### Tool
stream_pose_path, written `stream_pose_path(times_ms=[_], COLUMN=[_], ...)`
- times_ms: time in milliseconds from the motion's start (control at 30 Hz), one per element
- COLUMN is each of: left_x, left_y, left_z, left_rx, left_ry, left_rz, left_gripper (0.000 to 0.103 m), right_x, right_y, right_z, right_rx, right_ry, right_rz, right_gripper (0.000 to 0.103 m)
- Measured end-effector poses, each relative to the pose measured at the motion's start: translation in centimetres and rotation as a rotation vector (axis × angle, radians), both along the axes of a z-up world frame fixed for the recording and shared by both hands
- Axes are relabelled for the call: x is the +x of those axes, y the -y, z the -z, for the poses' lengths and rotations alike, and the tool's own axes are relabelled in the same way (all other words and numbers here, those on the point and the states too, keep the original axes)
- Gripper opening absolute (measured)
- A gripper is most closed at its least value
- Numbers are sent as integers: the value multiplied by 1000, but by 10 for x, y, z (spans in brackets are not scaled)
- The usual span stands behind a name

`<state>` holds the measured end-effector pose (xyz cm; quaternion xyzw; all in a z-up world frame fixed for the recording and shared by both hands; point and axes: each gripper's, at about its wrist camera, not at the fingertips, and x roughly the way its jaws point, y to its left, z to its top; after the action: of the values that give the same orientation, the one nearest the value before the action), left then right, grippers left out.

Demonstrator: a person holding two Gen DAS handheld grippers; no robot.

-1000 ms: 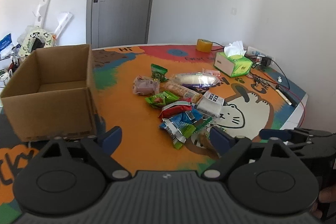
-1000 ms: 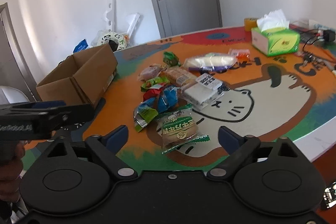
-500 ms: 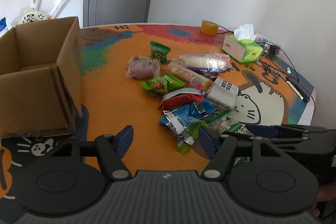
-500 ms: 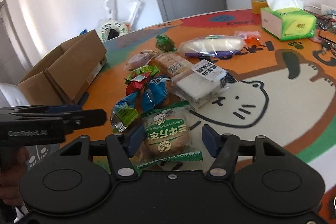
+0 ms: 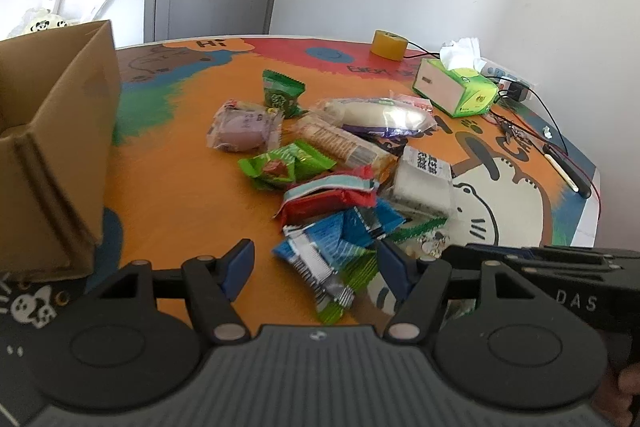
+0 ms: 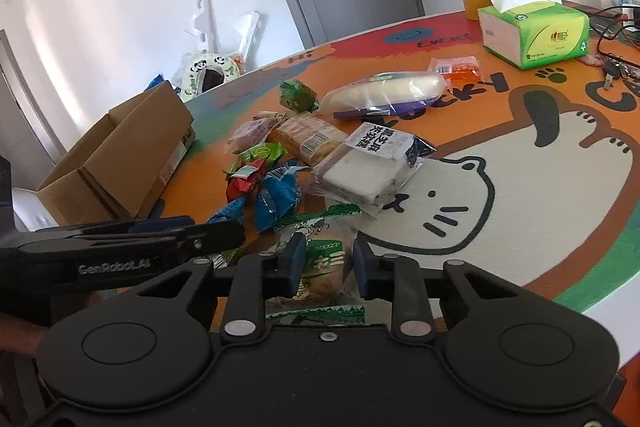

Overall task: Organize snacks
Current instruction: 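Grasp the green-wrapped bun with the right tool while the left tool grasps the blue-white wrapper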

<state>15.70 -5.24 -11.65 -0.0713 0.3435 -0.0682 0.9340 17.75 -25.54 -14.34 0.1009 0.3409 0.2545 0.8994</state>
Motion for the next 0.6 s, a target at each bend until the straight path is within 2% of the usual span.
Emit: stream_pose_path(times_ms=[67, 100, 167, 200, 233, 600], left_x=[4, 6, 7, 7, 6, -15], left_y=[1, 1, 0, 0, 0, -21], left_z=[2, 3, 5, 6, 7, 6], left_rx=[-3, -16, -36, -38, -38, -77], left_ry=[2, 1, -3, 1, 5, 0], left_rz=[-1, 1, -3, -2, 3, -13], left_gripper=[65, 59, 58, 57, 54, 45], right_x=[-1, -2, -2, -3, -3, -17], right_y=[-2, -3, -6, -9, -10, -33], right_z=[-1, -2, -3, -2, -1, 5], right_rx=[-9, -12, -17, -18, -22, -148], right_ry=[-2, -1, 0, -3, -5, 75], right_rz=[1, 0, -13, -15, -11, 9], right_gripper=[29, 30, 41, 57, 64, 65])
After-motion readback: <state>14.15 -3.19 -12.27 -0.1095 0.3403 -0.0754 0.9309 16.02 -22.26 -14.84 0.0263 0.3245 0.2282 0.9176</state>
